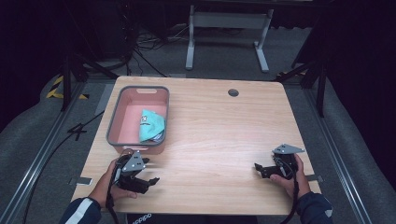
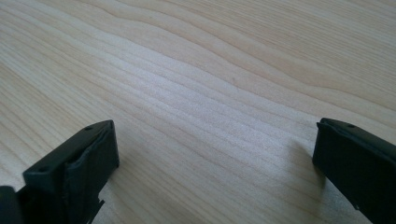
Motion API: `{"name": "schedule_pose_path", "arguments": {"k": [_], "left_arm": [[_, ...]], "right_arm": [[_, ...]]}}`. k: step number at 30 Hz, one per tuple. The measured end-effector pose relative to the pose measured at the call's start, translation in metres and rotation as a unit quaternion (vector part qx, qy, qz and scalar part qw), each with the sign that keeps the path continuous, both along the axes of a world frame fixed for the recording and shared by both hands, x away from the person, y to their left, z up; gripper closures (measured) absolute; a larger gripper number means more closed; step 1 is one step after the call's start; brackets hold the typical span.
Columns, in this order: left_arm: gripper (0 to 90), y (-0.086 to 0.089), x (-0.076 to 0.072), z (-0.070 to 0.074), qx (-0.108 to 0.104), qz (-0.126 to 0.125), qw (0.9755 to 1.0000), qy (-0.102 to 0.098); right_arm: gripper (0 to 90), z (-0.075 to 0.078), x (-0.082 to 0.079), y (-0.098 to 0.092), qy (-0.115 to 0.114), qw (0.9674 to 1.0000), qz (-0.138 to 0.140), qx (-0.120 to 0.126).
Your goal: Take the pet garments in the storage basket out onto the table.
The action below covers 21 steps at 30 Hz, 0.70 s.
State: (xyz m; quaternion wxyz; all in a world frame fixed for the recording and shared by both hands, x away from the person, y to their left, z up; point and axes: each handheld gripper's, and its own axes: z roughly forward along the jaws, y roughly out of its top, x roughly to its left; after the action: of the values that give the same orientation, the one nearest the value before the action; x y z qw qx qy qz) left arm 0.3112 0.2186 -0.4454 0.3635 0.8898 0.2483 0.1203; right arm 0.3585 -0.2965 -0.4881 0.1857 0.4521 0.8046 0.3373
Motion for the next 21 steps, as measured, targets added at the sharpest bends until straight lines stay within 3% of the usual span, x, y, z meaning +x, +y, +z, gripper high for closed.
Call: {"name": "schedule_pose_path", "arguments": {"k": [4,9,21], "left_arm": [[21.1,0.003,-0.002,0.011,-0.015,-0.001,0.9998,-0.014],[20.8,0.009,-0.002,0.023,-0.017,0.006,0.9993,-0.031],[20.3,0.024,0.005,0.055,-0.05,0.038,0.9964,-0.057]], "right_arm": [[0.5,0.0,0.0,0.0,0.0,1.0,0.0,0.0],[0.6,0.0,0.0,0.0,0.0,1.0,0.001,0.0],[0.6,0.0,0.0,0.0,0.0,1.0,0.001,0.0]]}}
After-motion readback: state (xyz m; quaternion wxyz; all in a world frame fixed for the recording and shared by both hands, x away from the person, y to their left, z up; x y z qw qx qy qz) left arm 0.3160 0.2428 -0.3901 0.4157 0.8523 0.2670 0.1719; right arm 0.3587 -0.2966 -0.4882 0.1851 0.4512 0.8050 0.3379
